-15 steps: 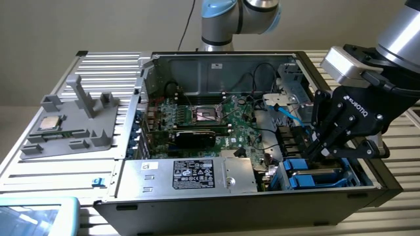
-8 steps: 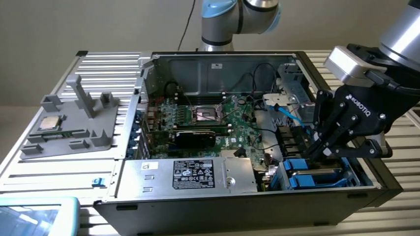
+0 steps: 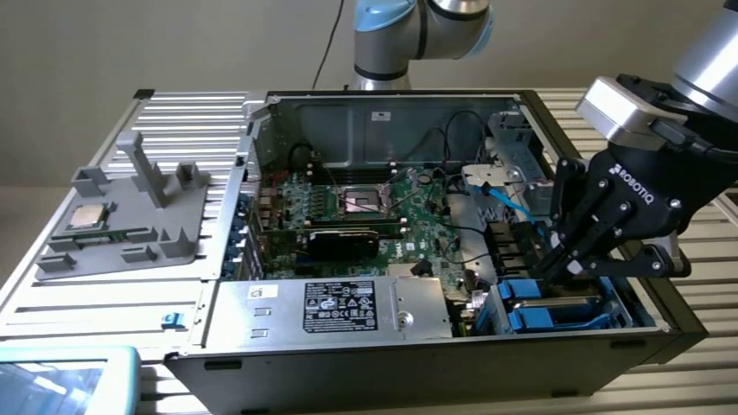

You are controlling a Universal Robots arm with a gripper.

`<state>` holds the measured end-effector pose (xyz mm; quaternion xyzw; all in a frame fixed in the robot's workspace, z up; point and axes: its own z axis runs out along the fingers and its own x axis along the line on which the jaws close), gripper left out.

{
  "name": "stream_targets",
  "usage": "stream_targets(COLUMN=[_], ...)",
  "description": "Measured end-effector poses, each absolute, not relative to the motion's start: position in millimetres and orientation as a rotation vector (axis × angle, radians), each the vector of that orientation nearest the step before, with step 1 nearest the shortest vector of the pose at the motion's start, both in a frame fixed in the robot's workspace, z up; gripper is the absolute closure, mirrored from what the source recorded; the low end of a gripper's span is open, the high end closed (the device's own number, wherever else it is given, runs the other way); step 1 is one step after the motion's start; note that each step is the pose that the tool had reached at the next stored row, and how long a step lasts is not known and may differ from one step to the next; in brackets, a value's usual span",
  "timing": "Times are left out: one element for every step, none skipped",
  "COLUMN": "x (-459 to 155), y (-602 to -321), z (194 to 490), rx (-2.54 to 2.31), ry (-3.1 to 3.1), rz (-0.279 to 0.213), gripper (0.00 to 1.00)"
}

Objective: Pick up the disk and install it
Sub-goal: 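Insert the second disk wire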

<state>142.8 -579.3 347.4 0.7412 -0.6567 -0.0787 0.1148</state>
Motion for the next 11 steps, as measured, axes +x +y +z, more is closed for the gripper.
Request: stream_targets(x=[143.1,143.3,143.7,144.4,145.4,146.5,147.6,148.4,149.0,149.4,149.8], y=[-579.3,-579.3,-579.3,-579.4,-579.4,-579.4,-579.3,-579.3,-579.2,-579.2,-579.2], z=[347.4,347.4,347.3,347.3,347.2,347.1,346.9,346.7,346.6,346.5,346.4], rx=[2.172,2.172,2.173,2.175,2.177,2.178,2.18,2.181,2.182,2.182,2.182], ry=[-1.918,-1.912,-1.906,-1.902,-1.898,-1.894,-1.891,-1.887,-1.883,-1.879,-1.875], rz=[-0.236,-0.241,-0.245,-0.246,-0.246,-0.247,-0.248,-0.25,-0.252,-0.254,-0.257], gripper=[0.85,0.85,0.85,0.85,0.85,0.85,0.85,0.85,0.85,0.85,0.85])
